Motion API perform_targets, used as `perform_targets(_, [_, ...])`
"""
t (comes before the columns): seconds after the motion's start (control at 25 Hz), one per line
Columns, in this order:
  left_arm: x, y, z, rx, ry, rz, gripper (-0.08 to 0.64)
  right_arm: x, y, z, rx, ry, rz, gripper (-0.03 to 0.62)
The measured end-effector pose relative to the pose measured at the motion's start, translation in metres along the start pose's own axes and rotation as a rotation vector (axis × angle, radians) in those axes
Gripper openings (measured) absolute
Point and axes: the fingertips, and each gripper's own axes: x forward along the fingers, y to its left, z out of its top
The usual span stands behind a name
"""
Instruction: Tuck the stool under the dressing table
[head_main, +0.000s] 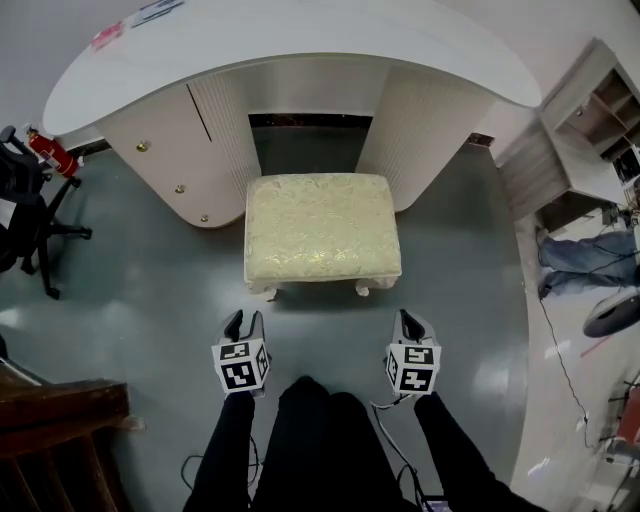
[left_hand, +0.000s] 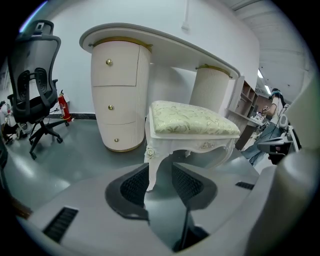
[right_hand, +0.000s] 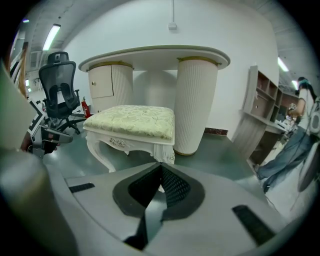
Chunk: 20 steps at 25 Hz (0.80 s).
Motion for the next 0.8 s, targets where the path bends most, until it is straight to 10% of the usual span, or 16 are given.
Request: perform_targets(0.8, [0.087,0.018,-0.060,0.050,-0.123,-0.014,0.008,0.109,0.008,-0.055,-0.051,-0.147,0.010,0.003])
